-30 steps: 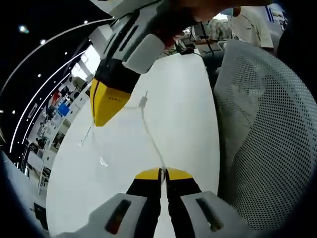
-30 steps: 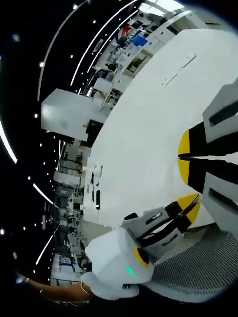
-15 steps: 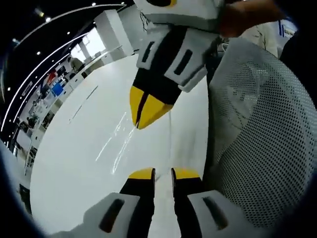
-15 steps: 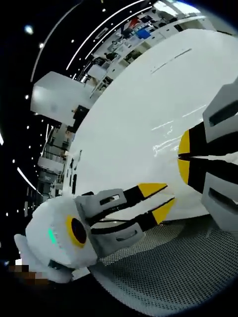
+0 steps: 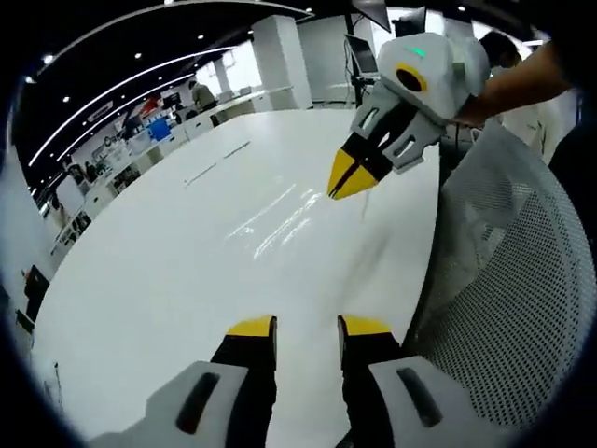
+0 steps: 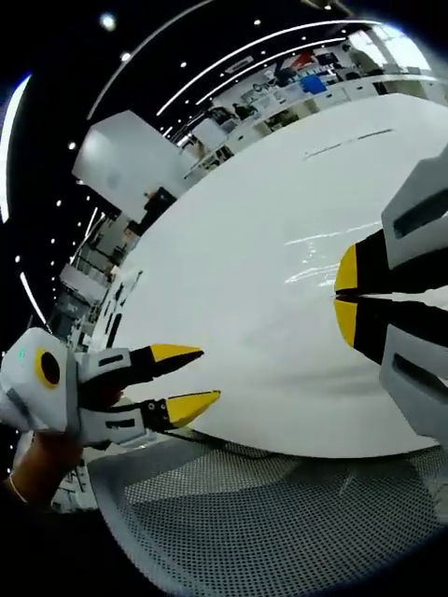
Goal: Open the resealable bag by pulling the two sides of the seal apart until the entire bag opening is separated and visibly accessible.
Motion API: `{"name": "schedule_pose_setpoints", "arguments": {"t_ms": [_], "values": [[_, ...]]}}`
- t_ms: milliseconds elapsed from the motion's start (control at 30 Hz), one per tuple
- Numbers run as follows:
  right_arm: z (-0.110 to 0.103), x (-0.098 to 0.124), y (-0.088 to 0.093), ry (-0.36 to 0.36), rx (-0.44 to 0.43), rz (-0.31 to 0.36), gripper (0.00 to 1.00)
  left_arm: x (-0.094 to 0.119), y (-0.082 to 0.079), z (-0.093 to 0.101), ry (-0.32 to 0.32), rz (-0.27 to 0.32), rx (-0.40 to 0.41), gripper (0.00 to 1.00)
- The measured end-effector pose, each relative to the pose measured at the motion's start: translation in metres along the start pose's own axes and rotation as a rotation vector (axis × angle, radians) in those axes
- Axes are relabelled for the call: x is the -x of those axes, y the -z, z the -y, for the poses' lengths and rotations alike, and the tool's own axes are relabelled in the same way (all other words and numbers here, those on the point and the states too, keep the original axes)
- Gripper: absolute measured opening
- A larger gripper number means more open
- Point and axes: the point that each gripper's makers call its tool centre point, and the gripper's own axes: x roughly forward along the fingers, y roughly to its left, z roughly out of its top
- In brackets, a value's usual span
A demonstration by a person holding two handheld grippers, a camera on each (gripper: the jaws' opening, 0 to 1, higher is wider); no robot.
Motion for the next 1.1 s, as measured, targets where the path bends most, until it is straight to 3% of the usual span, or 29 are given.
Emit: {"name": "schedule_pose_setpoints", "arguments": {"t_ms": [200, 700, 933, 1100], "values": [[0.019, -0.014, 0.010, -0.001, 0.026, -0.016, 0.00, 0.007, 0.008, -0.012, -0.037, 0.005, 0.020, 0.30], [0.062, -0.050, 0.038, 0.006, 0.057, -0.079, 0.00, -0.004, 0.000, -0.014, -0.049, 0.012, 0.032, 0.35], [0.054, -0.052, 0.046, -0.021, 0.042, -0.101, 0.01, -0.002, 0.003, -0.022, -0.073, 0.002, 0.044, 0.36], [0.047, -0.049, 0.046, -0.018, -0.020, -0.093, 0.04, 0.000, 0.009, -0.021, -0.079, -0.013, 0.052, 0.36]]}}
